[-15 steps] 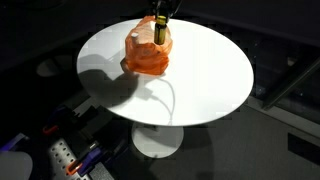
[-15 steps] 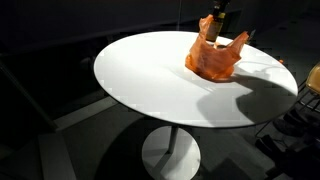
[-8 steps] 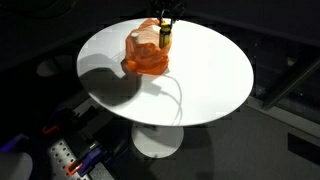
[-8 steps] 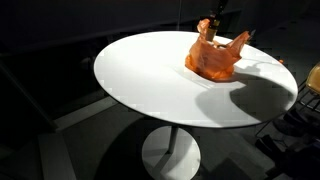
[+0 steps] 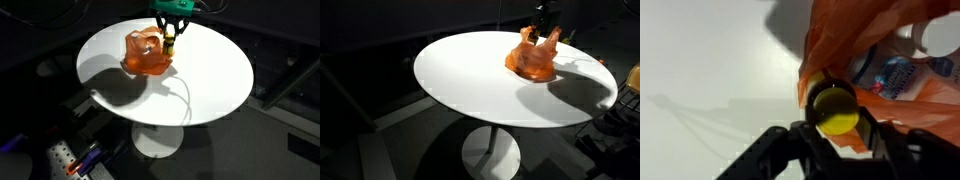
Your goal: Pick up the brown medicine bottle with a yellow lid and put it in the orange plastic bag
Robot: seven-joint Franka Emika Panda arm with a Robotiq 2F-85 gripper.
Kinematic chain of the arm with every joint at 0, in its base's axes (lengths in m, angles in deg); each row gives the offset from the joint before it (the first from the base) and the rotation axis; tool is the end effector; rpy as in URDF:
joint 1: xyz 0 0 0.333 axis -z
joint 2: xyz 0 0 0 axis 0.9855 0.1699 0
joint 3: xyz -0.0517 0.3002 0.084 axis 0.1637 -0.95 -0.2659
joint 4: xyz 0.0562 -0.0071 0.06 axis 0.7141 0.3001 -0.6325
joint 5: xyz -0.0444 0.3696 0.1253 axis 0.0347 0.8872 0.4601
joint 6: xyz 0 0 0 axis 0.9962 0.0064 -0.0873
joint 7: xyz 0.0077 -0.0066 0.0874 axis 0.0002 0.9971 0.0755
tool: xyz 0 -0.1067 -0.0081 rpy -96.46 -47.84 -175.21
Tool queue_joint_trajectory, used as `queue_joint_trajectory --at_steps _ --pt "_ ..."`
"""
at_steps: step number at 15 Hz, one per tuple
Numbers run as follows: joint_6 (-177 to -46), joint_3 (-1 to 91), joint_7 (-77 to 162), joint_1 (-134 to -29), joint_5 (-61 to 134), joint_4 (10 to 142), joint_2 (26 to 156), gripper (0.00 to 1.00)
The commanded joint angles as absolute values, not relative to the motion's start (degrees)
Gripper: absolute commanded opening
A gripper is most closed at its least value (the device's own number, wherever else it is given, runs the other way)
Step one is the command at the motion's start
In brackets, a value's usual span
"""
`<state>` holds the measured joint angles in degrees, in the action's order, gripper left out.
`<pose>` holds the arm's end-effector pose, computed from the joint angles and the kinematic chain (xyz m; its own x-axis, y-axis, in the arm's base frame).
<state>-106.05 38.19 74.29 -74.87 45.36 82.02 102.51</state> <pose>0.6719 -0.0304 0.3107 0.9312 0.3537 0.0882 0.3599 -0.9305 -0.0683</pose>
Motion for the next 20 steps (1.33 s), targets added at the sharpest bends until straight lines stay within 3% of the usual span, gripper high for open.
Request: queue_joint_trajectory --at_steps 1,7,8,10,13,20 --pt "-105.67 37.36 74.63 -73.63 45.61 80.10 105.19 0.20" --pt "-104.74 38.36 70.97 -74.83 43.69 78.74 106.42 0.20" --pt "-104.68 38.47 70.51 -74.98 43.36 78.79 106.37 0.70" --pt "-104.21 38.67 69.62 -75.10 42.79 79.02 106.20 0.77" --pt "-103.00 39.38 67.58 -75.41 41.16 80.24 105.29 0.99" --pt "-94.15 42.85 55.25 -77.89 35.06 82.69 99.59 1.00"
